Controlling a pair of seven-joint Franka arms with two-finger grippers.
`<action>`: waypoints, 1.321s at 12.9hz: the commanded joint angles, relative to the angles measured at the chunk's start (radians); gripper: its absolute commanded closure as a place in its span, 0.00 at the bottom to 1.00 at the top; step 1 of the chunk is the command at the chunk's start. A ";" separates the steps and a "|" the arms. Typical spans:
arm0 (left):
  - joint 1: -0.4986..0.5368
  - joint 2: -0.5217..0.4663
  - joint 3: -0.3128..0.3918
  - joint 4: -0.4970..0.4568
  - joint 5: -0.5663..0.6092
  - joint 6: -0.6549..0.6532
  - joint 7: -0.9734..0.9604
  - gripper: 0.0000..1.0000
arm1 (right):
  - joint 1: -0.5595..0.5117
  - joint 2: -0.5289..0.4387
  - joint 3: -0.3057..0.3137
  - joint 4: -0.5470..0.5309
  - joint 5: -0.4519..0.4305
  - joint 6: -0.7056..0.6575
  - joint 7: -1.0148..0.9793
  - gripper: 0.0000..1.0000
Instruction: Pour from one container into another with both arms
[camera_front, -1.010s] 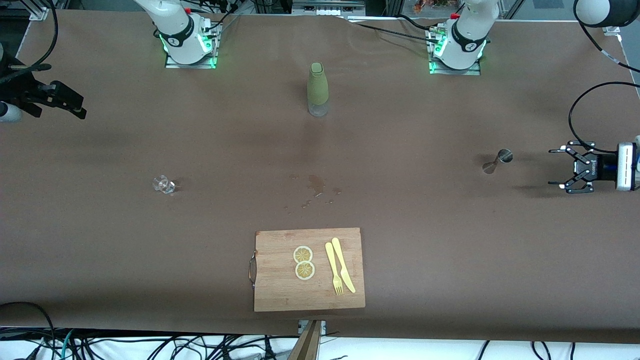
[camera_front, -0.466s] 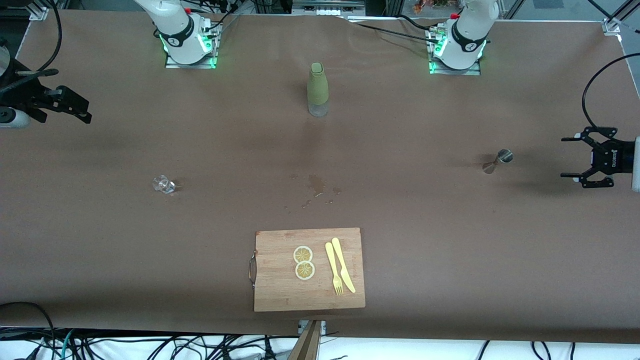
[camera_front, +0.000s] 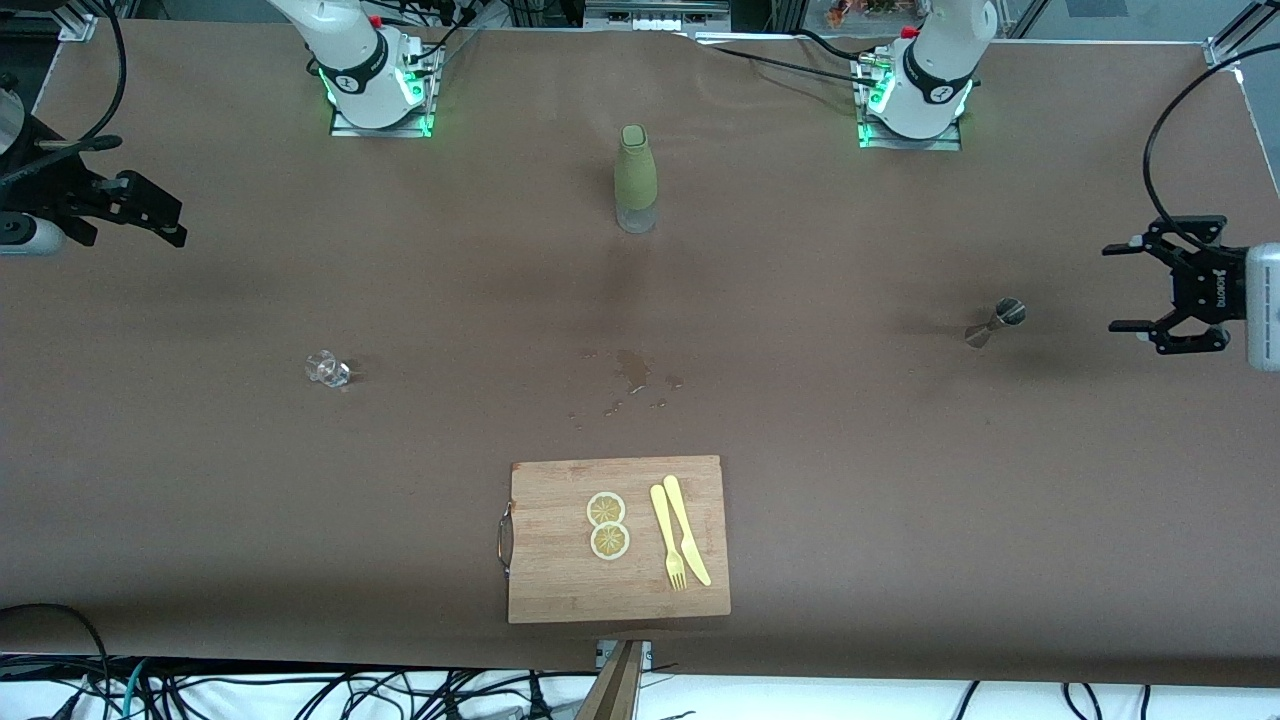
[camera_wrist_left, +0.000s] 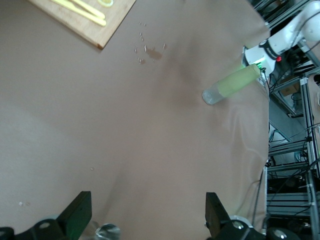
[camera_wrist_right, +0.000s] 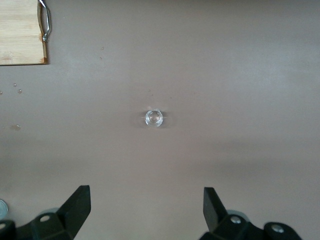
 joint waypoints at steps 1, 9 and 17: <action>-0.077 -0.077 0.001 -0.037 0.049 0.006 -0.164 0.00 | 0.001 0.008 0.001 0.020 0.013 -0.007 0.015 0.00; -0.178 -0.144 -0.070 0.005 0.241 0.012 -0.691 0.00 | 0.001 0.010 0.001 0.017 0.015 -0.008 0.015 0.00; -0.224 -0.378 -0.171 -0.289 0.491 0.230 -1.160 0.00 | 0.001 0.008 0.001 0.014 0.015 -0.010 0.015 0.00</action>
